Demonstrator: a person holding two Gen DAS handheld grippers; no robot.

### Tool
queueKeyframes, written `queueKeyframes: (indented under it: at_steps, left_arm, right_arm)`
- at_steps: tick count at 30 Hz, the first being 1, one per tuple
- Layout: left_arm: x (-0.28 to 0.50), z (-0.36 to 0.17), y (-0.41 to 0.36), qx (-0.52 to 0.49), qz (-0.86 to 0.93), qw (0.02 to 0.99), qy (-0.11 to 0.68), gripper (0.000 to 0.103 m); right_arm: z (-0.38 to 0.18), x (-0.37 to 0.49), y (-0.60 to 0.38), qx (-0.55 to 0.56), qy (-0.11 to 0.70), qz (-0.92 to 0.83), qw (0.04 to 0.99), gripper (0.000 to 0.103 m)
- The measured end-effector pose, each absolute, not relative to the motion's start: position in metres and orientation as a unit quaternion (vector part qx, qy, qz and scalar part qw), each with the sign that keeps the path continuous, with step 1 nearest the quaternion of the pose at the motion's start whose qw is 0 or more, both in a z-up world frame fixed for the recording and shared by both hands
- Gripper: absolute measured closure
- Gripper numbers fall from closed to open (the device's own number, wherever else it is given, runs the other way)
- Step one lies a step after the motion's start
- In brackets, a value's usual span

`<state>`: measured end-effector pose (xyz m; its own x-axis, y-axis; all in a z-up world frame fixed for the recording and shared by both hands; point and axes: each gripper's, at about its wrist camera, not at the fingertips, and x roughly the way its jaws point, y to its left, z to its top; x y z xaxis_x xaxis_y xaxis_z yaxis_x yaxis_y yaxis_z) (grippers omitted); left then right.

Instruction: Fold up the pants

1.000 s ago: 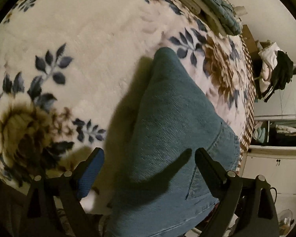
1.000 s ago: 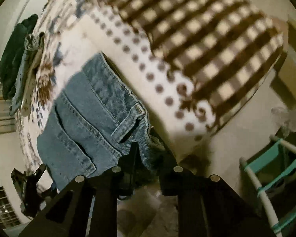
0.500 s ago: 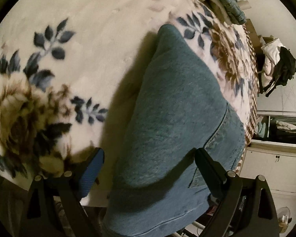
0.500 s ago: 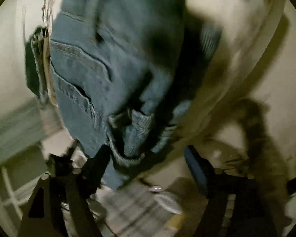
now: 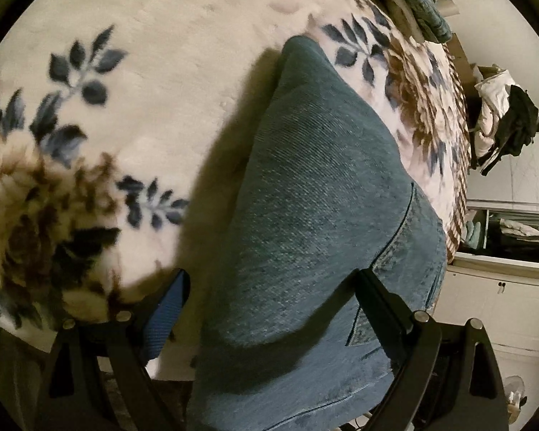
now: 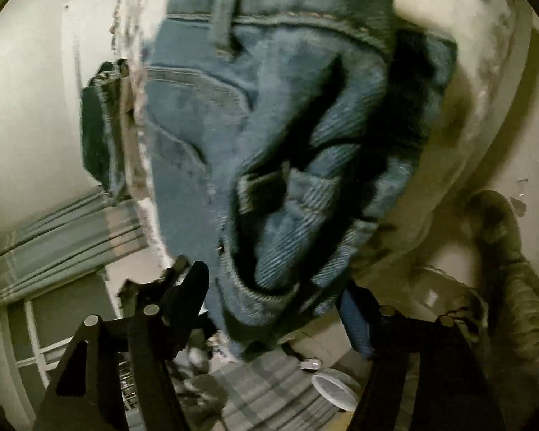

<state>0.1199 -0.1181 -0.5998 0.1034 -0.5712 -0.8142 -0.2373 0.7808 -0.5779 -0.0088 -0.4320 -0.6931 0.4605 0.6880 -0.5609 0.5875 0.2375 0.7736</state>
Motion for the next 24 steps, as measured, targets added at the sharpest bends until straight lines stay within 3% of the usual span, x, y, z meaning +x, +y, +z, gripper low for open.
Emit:
queueKeyframes:
  at_steps: [18, 19, 21, 23, 24]
  left_arm:
    - [0.123, -0.613, -0.12, -0.322, -0.125, 0.666, 0.662, 0.002]
    - [0.123, -0.613, -0.12, -0.326, -0.121, 0.666, 0.66, 0.002]
    - [0.121, -0.613, -0.119, -0.333, -0.116, 0.666, 0.657, 0.003]
    - [0.118, -0.608, -0.118, -0.339, -0.128, 0.673, 0.645, 0.023]
    - [0.117, -0.606, -0.118, -0.351, -0.144, 0.674, 0.634, 0.053]
  right_arm:
    - [-0.707, 0.025, -0.445, 0.61, 0.473, 0.038, 0.635, 0.03]
    - [-0.706, 0.025, -0.444, 0.608, 0.473, 0.036, 0.637, 0.032]
    - [-0.699, 0.023, -0.441, 0.581, 0.488, 0.019, 0.651, 0.052]
    - [-0.693, 0.021, -0.439, 0.574, 0.491, 0.012, 0.655, 0.055]
    - [-0.687, 0.021, -0.437, 0.567, 0.492, 0.006, 0.66, 0.057]
